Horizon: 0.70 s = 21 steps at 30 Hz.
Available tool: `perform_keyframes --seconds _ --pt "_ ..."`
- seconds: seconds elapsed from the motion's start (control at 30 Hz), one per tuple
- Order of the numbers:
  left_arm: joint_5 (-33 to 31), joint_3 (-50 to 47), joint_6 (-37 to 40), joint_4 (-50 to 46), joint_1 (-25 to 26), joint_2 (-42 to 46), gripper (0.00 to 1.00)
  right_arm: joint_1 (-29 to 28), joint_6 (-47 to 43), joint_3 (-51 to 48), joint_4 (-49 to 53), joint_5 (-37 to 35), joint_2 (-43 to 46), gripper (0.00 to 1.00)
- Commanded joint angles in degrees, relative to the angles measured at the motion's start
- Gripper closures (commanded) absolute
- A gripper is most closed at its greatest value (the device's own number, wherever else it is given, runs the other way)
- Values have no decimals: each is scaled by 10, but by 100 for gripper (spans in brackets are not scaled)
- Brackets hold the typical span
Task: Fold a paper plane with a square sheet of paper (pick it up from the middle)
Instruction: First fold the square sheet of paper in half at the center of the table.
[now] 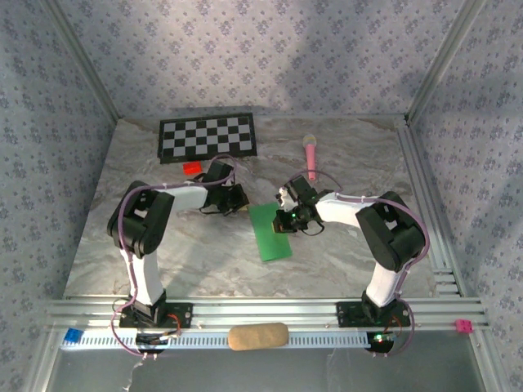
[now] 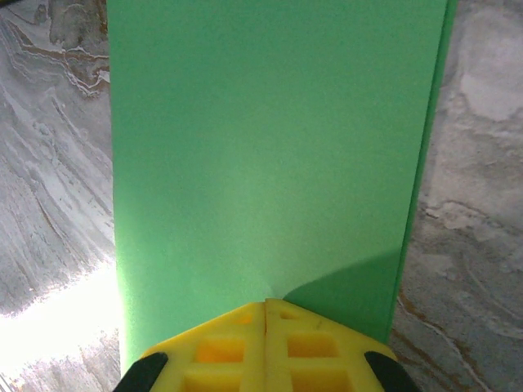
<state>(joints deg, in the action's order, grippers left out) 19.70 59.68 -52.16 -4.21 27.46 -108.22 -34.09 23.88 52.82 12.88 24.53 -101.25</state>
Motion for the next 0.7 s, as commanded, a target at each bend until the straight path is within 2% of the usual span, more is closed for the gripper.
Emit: perform_keyframes --seconds 0.0,0.37,0.67 --pt "-59 19 1 -42 -10 -15 90 4 -14 -22 82 -33 -24 100" --pt "-27 14 50 -51 38 82 87 5 -3 -24 78 -40 -15 100" --pt "75 -71 13 73 67 94 87 4 -2 -26 79 -44 -9 100"
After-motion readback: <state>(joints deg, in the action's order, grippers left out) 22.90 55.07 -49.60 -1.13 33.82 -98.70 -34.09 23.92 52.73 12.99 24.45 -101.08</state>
